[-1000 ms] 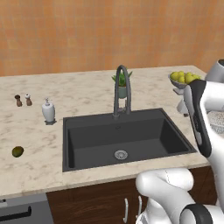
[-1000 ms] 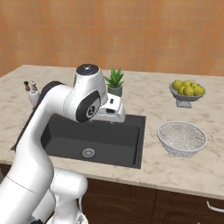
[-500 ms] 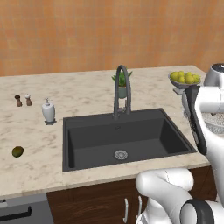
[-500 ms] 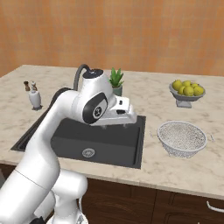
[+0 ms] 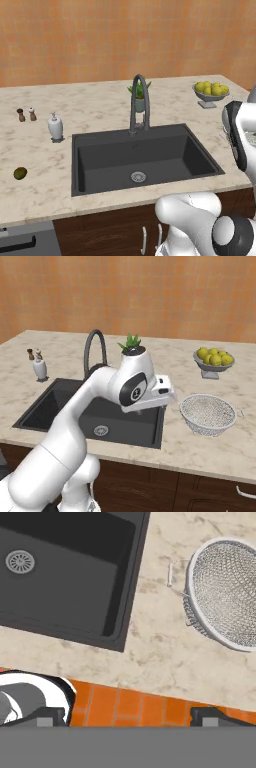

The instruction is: Put the colander in the sink, put the mango in the colander, and turn on the sink faucet and pour water over the colander.

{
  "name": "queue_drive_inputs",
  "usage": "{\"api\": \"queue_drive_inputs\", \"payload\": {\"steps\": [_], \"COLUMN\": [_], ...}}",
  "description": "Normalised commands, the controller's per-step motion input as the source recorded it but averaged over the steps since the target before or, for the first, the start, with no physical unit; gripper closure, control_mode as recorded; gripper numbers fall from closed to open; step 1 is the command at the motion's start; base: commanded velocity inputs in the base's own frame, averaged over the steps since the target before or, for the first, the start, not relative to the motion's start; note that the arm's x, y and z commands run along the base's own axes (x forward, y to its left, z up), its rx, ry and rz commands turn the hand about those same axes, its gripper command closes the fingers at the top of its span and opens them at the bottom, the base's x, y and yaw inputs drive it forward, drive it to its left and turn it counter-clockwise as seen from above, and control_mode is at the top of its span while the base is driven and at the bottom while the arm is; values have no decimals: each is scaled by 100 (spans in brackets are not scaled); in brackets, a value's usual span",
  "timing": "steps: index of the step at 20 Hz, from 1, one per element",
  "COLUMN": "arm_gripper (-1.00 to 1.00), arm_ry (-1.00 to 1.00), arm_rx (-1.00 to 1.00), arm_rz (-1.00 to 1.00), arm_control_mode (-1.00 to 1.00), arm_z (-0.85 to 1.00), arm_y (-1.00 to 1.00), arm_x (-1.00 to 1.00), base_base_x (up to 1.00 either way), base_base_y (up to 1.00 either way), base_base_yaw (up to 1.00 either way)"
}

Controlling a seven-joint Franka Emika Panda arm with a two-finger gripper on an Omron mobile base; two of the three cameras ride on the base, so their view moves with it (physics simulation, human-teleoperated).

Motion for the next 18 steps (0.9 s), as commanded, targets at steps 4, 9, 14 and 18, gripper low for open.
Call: {"api": "queue_drive_inputs", "payload": {"steps": [4,9,14,18], "arm_gripper": [-100,-100,-100,-100], "arm_ry": [1,4,0,10], "arm_rx": [-5,-8,-9,-1], "arm_rz": [18,13,10,9], "arm_control_mode": [-100,-100,-100,-100], "arm_z": [-23,-30,-33,-27], "arm_y": [-57,-42,-21,-34], "arm_x": [4,20,40,51], "base_base_x": [0,0,0,0], "base_base_y": [0,0,0,0], "base_base_yaw": [0,0,0,0]}}
